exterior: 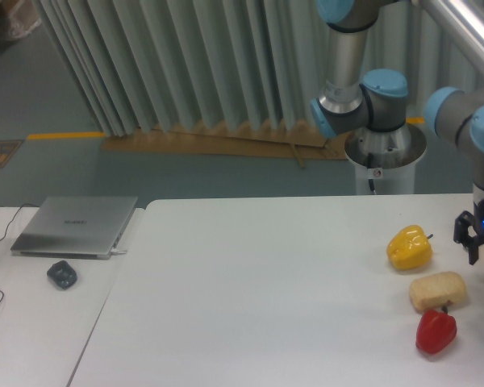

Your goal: Place the green pepper in a basket

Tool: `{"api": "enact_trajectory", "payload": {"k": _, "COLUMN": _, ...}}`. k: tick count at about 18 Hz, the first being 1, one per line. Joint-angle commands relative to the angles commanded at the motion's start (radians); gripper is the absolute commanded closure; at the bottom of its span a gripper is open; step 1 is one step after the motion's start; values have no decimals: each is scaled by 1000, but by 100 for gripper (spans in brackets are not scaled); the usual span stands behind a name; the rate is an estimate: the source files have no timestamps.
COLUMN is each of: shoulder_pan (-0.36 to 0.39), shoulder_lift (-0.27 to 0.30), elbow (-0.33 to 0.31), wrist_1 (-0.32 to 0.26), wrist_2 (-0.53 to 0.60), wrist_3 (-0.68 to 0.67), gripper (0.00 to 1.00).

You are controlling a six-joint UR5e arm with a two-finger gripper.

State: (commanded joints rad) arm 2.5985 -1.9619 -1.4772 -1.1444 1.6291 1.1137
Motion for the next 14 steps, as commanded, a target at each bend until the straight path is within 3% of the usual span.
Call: {"api": "enact_trajectory", "payload": {"k": 14, "shoulder_pan": 27, "shoulder_lift": -43, "elbow": 0, "wrist_1": 0, "wrist_2": -35, "wrist_3": -2, "gripper": 0}}
